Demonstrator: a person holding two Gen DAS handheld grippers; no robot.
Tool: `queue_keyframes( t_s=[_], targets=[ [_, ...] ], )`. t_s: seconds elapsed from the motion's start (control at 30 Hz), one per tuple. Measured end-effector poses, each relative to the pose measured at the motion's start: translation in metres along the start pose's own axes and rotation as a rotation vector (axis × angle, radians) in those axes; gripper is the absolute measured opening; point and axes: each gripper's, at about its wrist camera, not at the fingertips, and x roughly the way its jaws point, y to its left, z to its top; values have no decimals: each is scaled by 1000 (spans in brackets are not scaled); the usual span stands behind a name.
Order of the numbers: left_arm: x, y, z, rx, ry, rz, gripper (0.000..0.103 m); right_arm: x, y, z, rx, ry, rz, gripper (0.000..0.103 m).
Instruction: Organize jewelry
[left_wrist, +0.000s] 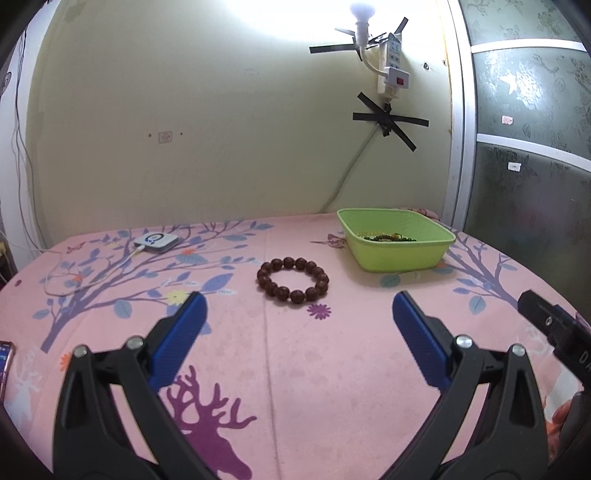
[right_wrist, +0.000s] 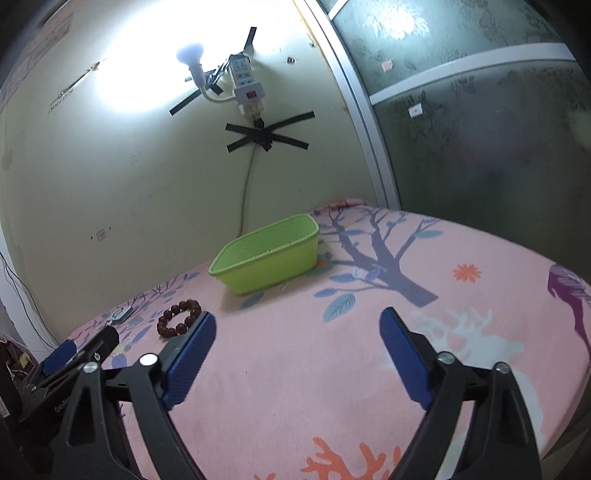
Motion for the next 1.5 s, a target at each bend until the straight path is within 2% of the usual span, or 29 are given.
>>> queue_keyframes(
  t_s=[0.03,0.1,0.2,0.33,0.7,1.1,1.3,1.5],
  targets=[
    [0,0,0,3,-1,0,97,1,0,-2,-2,12,3,55],
    [0,-1,0,6,-2,1,97,5,1,-6,-2,46,14,37],
    [-1,0,0,4,-5,-3,97,9,1,-9,2,84,40,19],
    [-1,1,0,-9,-2,-18,97,18,2,-13,7,137,56,10],
    [3,-1,0,13,17,-21,97,36,-23,-14,173,233,114,10],
    [10,1,0,4,46,-3,97,29,-20,-12,170,205,158,10],
    [12,10,1,-44,51,7,97,30,-18,-13,168,213,178,10],
    [21,20,1,-89,105,-70,97,37,-20,-14,184,266,225,10]
  ],
)
